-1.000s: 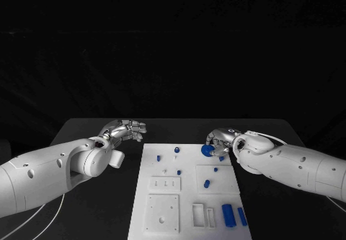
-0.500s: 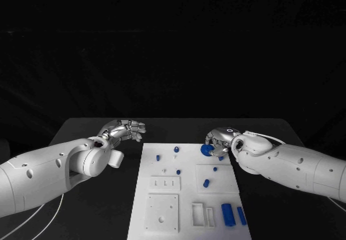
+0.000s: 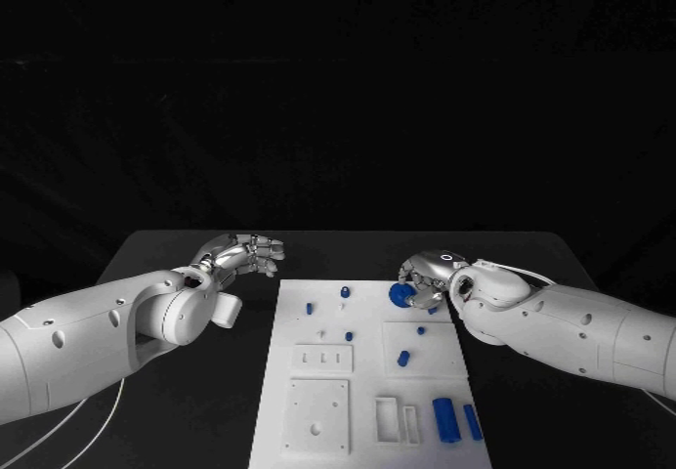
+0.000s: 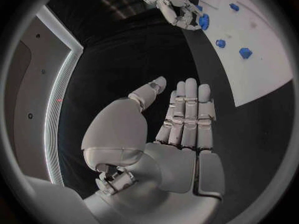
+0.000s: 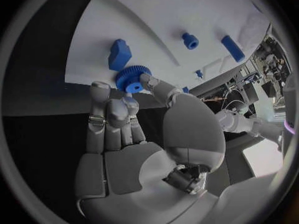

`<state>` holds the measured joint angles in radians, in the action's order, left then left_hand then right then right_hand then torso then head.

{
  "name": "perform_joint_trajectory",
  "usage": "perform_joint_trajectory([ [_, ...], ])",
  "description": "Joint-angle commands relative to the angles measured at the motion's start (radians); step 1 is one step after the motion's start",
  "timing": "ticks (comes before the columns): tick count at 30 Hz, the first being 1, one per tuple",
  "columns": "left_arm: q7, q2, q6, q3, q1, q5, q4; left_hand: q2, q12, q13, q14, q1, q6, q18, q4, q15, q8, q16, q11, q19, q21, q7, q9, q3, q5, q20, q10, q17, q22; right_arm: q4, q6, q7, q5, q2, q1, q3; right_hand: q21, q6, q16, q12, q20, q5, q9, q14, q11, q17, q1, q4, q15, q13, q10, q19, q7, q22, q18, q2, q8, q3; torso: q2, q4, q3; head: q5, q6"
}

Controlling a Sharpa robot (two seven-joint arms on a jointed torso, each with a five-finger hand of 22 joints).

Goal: Assemble the parts on the task board

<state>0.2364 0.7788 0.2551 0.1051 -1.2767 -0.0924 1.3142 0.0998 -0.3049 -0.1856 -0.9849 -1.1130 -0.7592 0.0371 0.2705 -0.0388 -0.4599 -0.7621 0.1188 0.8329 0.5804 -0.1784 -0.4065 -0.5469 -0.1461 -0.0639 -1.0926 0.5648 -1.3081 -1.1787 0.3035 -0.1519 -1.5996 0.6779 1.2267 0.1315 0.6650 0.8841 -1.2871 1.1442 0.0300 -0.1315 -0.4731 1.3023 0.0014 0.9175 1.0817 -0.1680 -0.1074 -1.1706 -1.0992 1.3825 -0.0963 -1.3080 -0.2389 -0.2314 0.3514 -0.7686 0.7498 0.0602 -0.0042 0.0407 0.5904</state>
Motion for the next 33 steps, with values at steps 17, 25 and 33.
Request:
perform_joint_trajectory([
  [17,0.008,-0.001,-0.006,-0.001,0.000,0.000,-0.004,-0.005,0.006,0.001,0.006,0.005,0.003,0.017,0.002,0.003,0.007,0.001,0.000,-0.005,0.005,-0.003,-0.002,-0.007,0.003,0.000,0.010,-0.002,-0.018,-0.129,0.124,-0.041,-0.072,0.000,0.015,-0.002,0.007,0.111,0.003,-0.003,0.005,-0.008,-0.008,0.002,-0.012,0.006,0.010,0.000,-0.011,0.001,-0.008,0.008,-0.004,-0.019,-0.023,-0.004,0.005,-0.012,0.000,-0.0004,-0.0006,-0.006,-0.005],
  [25,0.008,0.001,-0.005,-0.001,0.000,-0.001,-0.002,-0.005,0.006,0.001,0.006,0.005,0.003,0.018,0.002,0.003,0.007,0.001,0.000,-0.005,0.005,-0.003,-0.002,-0.007,0.004,0.000,0.010,-0.002,-0.018,-0.148,0.124,-0.053,-0.116,-0.041,0.015,-0.001,0.007,0.111,0.004,-0.004,0.005,-0.006,-0.010,0.002,-0.013,0.007,0.010,0.002,-0.011,0.001,-0.009,0.008,-0.004,-0.019,-0.023,-0.007,0.004,-0.014,0.001,0.0000,-0.0012,-0.010,-0.006],
  [33,0.008,-0.001,-0.006,-0.001,0.000,-0.002,-0.002,-0.005,0.006,0.001,0.006,0.006,0.003,0.018,0.002,0.003,0.007,0.001,0.000,-0.005,0.006,-0.003,-0.002,-0.007,0.004,0.000,0.010,-0.002,-0.018,-0.133,0.130,-0.065,-0.136,-0.090,0.007,0.000,0.007,0.110,0.004,-0.005,0.005,-0.003,-0.011,0.002,-0.013,0.007,0.011,0.005,-0.011,0.001,-0.010,0.009,-0.004,-0.018,-0.023,-0.010,0.003,-0.017,0.001,0.0017,-0.0009,-0.015,-0.005],
])
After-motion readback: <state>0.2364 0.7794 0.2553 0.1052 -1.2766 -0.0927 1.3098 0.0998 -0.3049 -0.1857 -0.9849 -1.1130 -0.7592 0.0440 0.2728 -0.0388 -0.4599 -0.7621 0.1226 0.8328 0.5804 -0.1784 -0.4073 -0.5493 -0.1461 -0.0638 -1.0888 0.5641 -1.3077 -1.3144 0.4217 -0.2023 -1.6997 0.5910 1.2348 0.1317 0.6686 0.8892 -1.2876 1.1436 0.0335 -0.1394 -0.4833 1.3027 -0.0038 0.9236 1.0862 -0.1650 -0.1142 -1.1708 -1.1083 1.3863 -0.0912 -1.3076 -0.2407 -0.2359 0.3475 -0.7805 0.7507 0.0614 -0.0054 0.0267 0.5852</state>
